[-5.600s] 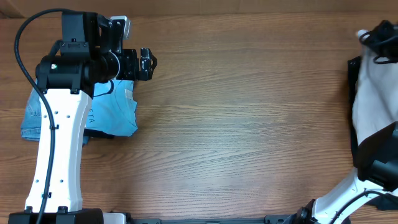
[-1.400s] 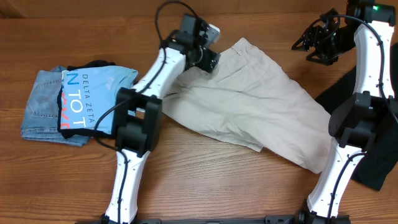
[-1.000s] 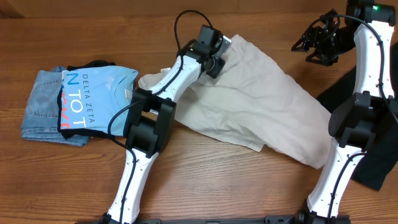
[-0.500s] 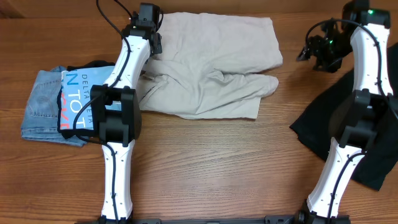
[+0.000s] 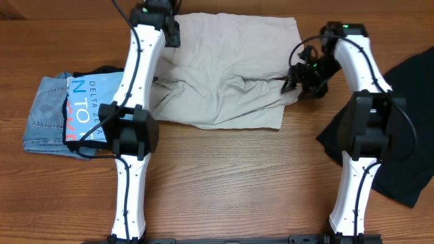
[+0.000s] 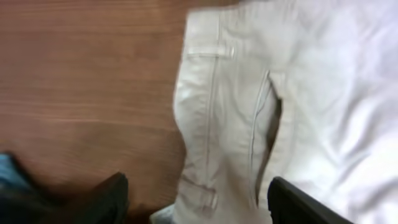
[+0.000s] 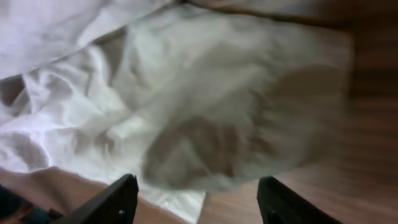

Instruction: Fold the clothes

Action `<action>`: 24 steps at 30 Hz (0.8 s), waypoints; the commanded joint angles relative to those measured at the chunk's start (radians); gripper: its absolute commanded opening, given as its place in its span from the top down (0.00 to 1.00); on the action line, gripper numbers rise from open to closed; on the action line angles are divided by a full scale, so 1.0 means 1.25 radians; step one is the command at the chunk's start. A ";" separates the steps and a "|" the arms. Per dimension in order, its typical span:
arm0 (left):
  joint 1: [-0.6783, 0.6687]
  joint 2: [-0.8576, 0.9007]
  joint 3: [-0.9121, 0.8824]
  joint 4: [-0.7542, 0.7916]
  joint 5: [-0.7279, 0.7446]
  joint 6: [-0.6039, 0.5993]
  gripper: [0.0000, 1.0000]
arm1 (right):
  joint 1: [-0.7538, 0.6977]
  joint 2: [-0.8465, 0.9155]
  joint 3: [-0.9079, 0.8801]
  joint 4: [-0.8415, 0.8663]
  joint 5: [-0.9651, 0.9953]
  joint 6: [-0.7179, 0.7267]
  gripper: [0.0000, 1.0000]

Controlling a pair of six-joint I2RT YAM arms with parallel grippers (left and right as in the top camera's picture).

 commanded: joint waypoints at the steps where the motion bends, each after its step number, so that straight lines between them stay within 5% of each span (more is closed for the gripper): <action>1: -0.006 0.001 0.177 -0.147 0.071 0.016 0.34 | 0.014 -0.021 -0.059 0.071 0.109 0.085 0.49; 2: -0.007 0.001 0.211 -0.188 0.083 0.016 0.37 | 0.015 -0.021 -0.081 0.111 0.146 0.098 0.62; 5: -0.007 -0.008 0.319 -0.305 0.107 0.016 0.40 | -0.011 -0.022 -0.090 0.201 0.325 0.194 0.82; 9: -0.007 -0.081 0.361 -0.373 0.171 0.044 0.39 | -0.104 -0.023 -0.011 0.226 0.330 0.201 0.86; 10: -0.007 -0.104 0.360 -0.373 0.206 0.062 0.38 | -0.130 -0.023 0.022 0.208 0.300 0.186 0.83; 13: -0.011 -0.158 0.360 -0.373 0.240 0.082 0.35 | -0.186 -0.032 0.115 0.090 0.123 0.085 0.41; 15: -0.013 -0.203 0.360 -0.373 0.241 0.092 0.32 | -0.217 -0.040 0.165 -0.051 -0.004 0.002 0.31; 24: -0.010 -0.411 0.306 -0.373 0.243 0.117 0.23 | -0.144 -0.039 -0.001 -0.056 0.027 0.004 0.28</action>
